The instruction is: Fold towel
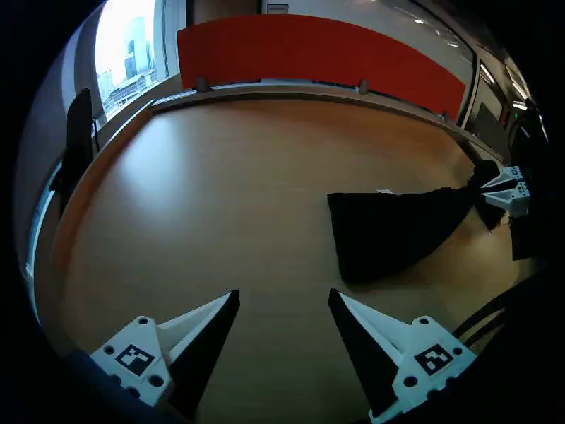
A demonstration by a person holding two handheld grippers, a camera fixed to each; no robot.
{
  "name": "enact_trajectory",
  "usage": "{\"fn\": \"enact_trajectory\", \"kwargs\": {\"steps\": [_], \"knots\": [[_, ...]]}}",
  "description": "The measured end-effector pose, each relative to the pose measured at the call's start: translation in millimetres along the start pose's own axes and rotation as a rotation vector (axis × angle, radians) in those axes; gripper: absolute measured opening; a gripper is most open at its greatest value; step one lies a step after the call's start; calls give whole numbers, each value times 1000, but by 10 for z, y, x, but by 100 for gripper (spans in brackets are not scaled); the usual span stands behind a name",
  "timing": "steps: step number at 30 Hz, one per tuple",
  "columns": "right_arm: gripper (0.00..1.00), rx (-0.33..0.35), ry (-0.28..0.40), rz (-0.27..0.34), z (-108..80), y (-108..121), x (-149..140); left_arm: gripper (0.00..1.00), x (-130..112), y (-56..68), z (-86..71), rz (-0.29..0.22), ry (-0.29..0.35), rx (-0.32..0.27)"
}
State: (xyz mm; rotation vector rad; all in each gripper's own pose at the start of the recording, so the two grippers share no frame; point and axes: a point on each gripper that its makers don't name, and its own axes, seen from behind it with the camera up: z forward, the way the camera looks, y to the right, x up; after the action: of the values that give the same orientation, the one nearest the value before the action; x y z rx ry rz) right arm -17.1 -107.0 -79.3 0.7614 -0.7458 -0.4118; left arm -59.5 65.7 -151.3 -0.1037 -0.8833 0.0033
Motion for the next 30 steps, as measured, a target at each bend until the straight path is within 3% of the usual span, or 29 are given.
{"fn": "enact_trajectory", "kwargs": {"steps": [15,30], "knots": [[5,-8,38,-55,-242,95,264,94,43,-1,-1,3,5,-2],[5,33,18,-104,-41,-58,319,94,110,68,-19,-3,16,-19]]}}
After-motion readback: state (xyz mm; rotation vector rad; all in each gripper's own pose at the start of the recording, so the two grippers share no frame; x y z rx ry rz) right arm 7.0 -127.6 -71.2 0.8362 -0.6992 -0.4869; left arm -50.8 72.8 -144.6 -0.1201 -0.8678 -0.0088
